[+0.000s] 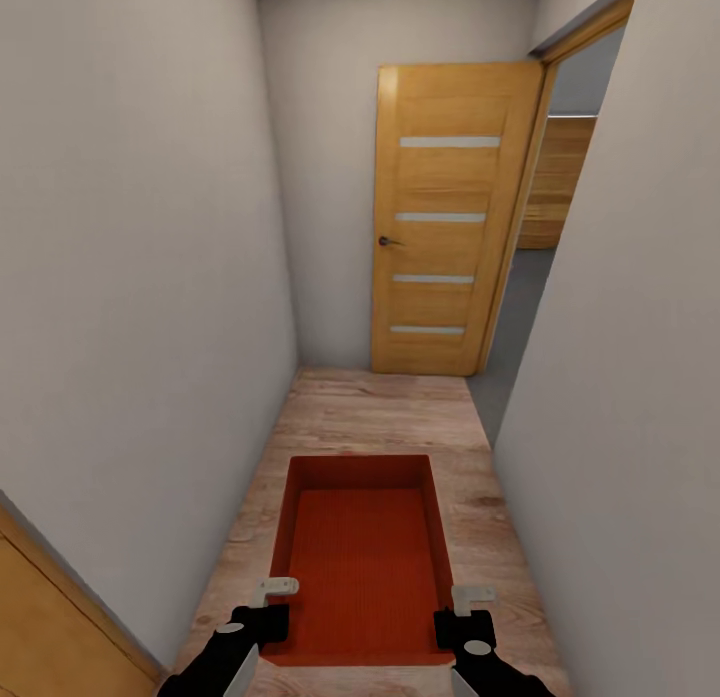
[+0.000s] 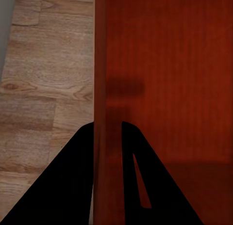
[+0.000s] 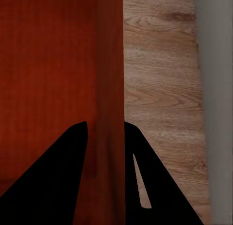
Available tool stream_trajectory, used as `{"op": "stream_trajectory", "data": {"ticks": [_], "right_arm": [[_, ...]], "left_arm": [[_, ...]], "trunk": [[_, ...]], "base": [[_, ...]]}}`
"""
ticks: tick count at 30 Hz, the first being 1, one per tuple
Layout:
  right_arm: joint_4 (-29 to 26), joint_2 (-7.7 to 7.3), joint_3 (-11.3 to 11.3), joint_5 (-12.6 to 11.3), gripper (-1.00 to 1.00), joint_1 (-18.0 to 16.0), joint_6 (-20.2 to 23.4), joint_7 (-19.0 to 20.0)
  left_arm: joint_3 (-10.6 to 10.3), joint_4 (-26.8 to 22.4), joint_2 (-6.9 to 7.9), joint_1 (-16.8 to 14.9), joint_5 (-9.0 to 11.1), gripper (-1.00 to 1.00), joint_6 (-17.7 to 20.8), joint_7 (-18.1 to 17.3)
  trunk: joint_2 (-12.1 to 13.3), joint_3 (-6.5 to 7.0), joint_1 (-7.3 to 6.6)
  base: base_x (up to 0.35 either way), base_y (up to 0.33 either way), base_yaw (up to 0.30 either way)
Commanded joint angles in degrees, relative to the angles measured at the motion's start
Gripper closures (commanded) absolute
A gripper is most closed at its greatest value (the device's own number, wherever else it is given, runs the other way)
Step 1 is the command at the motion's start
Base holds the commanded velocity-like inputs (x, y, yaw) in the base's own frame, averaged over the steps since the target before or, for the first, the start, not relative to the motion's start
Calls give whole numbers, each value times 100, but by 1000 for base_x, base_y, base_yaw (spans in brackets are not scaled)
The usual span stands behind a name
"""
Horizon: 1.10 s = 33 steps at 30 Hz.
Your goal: Move the two storage containers from the living room to the garage. In the garage, place one container on the floor and stack the other container on top of it (either order is fine).
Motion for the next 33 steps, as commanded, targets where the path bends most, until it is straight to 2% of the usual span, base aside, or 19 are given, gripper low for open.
{"op": "stream_trajectory", "data": {"ticks": [1, 33], "right_arm": [[29, -89, -54, -192, 100, -7, -46, -90], [29, -73, -54, -192, 100, -11, -39, -96]], "left_arm": [[-44, -27, 21, 0, -98, 100, -32, 64], [-44, -27, 21, 1, -99, 100, -32, 64]], "trunk": [[-8, -9, 5], [-8, -9, 5]], "base": [[324, 0, 0], [324, 0, -10]]}}
